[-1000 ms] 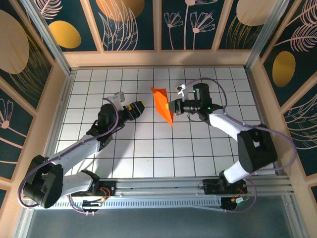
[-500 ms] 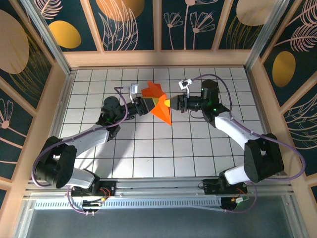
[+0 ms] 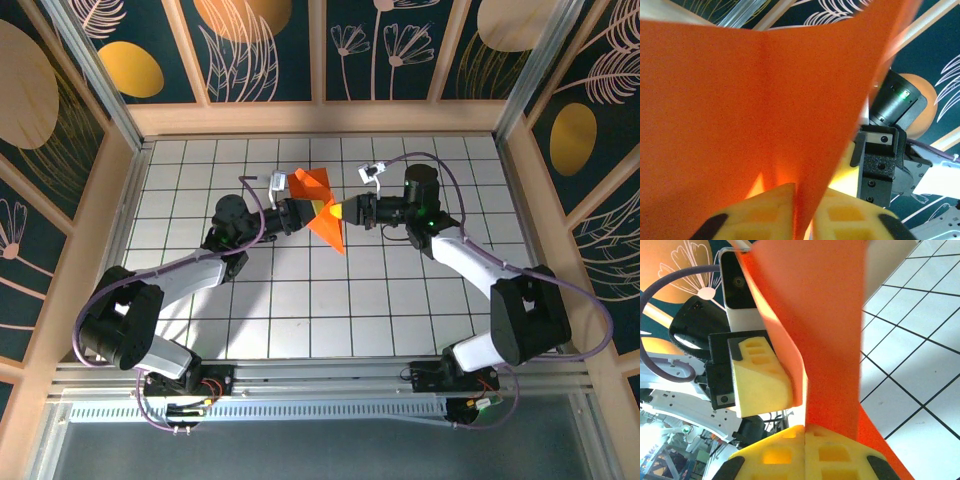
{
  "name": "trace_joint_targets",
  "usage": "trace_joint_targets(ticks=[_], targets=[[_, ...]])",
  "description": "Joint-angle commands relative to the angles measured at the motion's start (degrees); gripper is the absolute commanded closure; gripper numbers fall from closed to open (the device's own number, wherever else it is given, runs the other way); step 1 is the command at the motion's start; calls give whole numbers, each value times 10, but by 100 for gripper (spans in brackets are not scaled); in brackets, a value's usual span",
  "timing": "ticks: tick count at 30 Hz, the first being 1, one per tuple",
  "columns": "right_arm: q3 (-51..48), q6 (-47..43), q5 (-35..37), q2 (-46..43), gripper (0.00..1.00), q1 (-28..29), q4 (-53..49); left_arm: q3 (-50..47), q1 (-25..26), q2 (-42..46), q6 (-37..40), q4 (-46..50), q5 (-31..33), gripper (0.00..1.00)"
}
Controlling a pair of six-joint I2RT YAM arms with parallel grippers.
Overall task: Fold a paper plane with a square sheet of paper (fold left side to right side)
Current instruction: Turn over the paper at the center of the table.
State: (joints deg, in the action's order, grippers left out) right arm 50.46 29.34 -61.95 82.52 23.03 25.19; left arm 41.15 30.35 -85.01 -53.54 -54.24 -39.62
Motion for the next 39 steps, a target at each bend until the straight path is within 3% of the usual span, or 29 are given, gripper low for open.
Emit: trace_joint_targets(ticks=[1, 4, 12, 19, 24, 26, 28, 39], targets=[[-5, 7, -4, 2, 100, 3, 25, 8, 2, 2, 3, -33, -5, 91], [-6, 7, 4, -1, 97, 3, 24, 5, 2, 2, 5, -30, 1, 95], [-2, -24, 39, -36, 72, -11, -10, -1, 2, 12, 0, -37, 23, 98], [-13, -71, 105, -117, 52, -46, -80, -2, 2, 17, 3, -39, 53, 100], [-46, -78, 156, -191, 31, -71, -95, -4, 2, 17, 3, -58, 60, 100], [-59, -82, 174, -214, 14, -81, -110, -3, 2, 16, 2, -73, 55, 100], [-70, -82, 189, -231, 3, -90, -124, 1, 2, 16, 2, -85, 48, 100], [-110, -63, 66, -252, 1, -102, -95, 17, 8, 26, 18, -118, -4, 100]])
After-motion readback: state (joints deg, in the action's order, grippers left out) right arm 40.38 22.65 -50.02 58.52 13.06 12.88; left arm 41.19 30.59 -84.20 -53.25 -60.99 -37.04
